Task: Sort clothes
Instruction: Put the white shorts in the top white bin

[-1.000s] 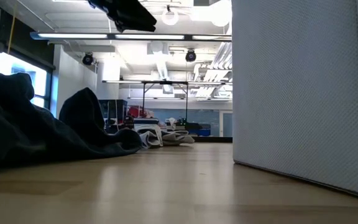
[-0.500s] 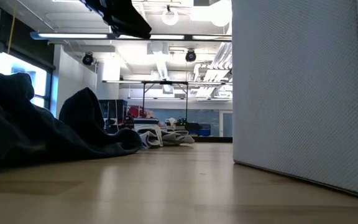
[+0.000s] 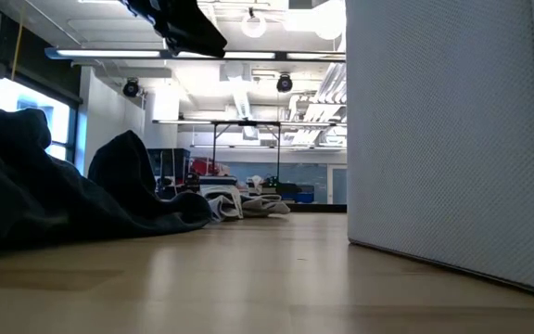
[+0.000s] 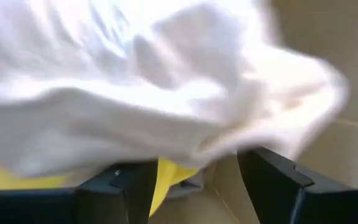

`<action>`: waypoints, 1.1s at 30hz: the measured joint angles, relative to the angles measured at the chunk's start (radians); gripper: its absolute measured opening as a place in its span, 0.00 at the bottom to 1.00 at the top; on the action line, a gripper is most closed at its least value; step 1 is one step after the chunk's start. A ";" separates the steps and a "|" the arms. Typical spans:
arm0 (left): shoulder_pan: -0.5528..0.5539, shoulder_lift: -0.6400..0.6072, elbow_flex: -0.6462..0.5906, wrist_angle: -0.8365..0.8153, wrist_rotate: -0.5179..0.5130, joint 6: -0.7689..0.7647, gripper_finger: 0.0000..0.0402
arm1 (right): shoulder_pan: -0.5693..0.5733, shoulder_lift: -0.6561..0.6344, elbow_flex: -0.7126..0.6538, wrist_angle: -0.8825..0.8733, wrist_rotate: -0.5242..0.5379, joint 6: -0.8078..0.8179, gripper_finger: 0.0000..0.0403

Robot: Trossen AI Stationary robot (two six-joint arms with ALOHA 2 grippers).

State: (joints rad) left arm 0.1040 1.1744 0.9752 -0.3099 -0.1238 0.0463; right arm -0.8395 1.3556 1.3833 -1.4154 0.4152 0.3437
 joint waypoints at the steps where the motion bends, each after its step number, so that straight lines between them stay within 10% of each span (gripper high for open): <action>1: 0.000 0.000 0.000 0.000 0.000 -0.006 0.42 | 0.018 -0.020 0.019 0.001 0.020 0.012 0.52; 16: 0.000 0.014 0.000 -0.009 0.001 -0.035 0.42 | 0.290 -0.155 0.099 0.172 0.177 0.015 0.51; 33: -0.002 0.113 0.000 -0.007 0.001 -0.024 0.42 | -0.109 -0.021 -0.296 0.444 -0.094 -0.141 0.51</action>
State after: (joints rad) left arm 0.1020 1.2878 0.9756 -0.3174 -0.1230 0.0221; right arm -0.9480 1.3350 1.0871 -0.9718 0.3210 0.2028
